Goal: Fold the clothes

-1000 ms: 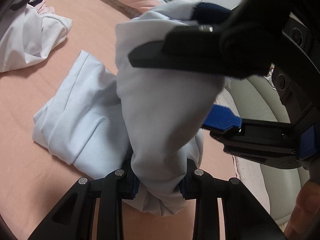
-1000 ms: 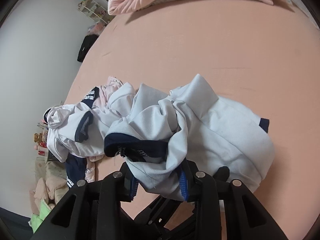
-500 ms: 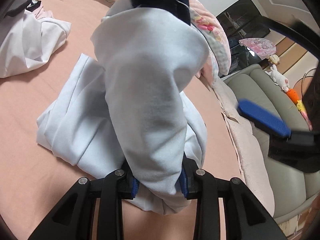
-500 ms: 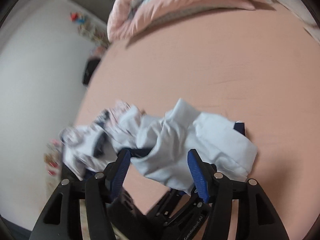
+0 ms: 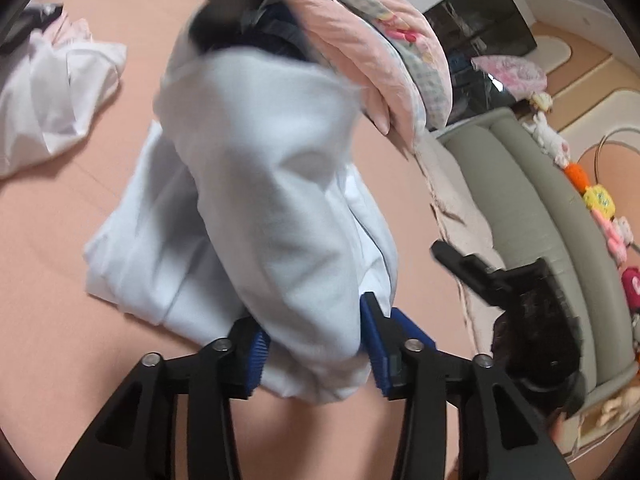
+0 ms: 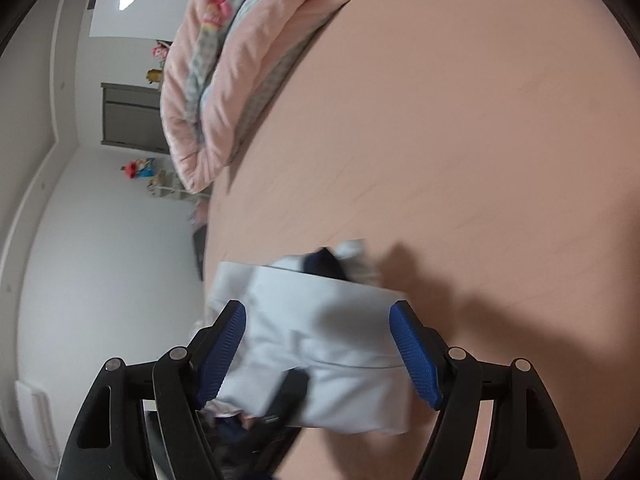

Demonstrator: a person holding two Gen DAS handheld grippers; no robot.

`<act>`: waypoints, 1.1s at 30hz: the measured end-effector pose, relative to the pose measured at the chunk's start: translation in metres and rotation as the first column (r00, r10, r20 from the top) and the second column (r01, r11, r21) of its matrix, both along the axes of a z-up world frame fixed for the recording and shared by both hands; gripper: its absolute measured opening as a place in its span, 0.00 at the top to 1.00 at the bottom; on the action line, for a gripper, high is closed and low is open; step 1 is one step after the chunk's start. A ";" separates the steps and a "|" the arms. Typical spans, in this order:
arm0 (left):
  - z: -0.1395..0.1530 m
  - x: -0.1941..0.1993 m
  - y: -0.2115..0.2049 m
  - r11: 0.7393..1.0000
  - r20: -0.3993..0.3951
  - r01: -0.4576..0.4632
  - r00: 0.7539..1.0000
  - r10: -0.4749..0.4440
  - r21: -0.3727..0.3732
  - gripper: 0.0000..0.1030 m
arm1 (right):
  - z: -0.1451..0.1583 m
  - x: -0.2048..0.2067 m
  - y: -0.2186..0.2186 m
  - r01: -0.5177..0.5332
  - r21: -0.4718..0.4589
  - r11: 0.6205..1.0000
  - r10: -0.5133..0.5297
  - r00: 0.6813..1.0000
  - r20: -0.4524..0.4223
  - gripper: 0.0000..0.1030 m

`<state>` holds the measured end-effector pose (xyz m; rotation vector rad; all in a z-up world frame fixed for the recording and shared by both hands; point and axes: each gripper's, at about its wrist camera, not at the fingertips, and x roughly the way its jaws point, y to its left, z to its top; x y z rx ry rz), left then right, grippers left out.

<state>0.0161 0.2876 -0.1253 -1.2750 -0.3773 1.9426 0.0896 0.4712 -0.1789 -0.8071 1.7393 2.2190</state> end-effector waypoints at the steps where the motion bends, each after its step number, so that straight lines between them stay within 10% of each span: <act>1: 0.005 0.001 -0.004 1.000 -0.029 0.000 1.000 0.000 -0.020 0.54 | -0.005 0.002 0.001 0.008 -0.012 1.000 -0.008 1.000 -0.003 0.28; 6: 0.019 0.028 -0.019 0.991 -0.214 -0.022 0.977 -0.006 -0.130 0.42 | -0.031 0.012 0.007 0.046 -0.071 0.996 -0.047 0.999 -0.019 0.28; 15: 0.018 -0.006 -0.015 0.978 -0.250 -0.055 0.968 0.003 -0.203 0.27 | -0.054 0.011 0.005 0.029 -0.123 0.992 -0.032 0.999 -0.018 0.28; 33: -0.032 -0.079 -0.025 0.985 -0.032 0.006 0.999 -0.011 -0.174 0.22 | -0.057 -0.002 -0.003 -0.027 -0.099 0.995 0.024 0.999 -0.030 0.28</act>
